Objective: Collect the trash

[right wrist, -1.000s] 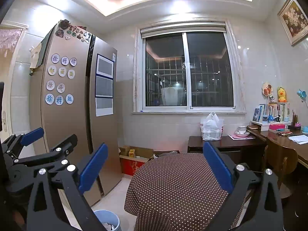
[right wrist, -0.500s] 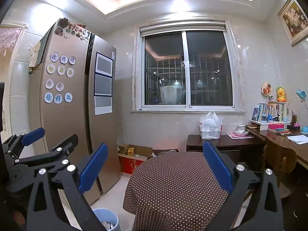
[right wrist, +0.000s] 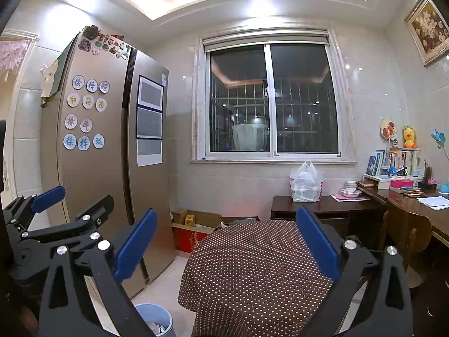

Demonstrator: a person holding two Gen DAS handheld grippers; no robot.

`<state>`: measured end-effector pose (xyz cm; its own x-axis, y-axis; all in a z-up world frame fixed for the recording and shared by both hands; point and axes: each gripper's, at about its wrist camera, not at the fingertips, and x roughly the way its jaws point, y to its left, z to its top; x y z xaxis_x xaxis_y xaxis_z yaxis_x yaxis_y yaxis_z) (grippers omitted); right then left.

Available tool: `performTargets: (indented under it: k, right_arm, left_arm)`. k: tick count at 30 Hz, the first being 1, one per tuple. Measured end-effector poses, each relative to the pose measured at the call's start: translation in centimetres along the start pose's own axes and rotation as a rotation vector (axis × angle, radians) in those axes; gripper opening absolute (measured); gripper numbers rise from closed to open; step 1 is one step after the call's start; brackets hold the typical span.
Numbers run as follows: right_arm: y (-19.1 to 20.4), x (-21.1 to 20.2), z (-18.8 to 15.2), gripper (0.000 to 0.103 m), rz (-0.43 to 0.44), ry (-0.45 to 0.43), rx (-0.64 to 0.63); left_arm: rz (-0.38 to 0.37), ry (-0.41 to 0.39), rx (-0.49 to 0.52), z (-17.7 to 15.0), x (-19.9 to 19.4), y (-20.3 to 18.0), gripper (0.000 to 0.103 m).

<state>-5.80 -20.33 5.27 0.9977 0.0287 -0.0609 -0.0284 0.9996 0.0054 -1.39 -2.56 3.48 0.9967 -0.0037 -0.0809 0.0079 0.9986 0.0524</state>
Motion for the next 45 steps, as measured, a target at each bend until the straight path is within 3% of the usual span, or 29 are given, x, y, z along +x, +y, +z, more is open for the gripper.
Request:
performTargets:
  k: [45]
  right_arm:
    - [0.32,0.04,-0.69,0.097,0.009,0.015,0.002]
  left_arm:
    - [-0.005,0.012,-0.004,-0.49,0.32,0.44,0.087]
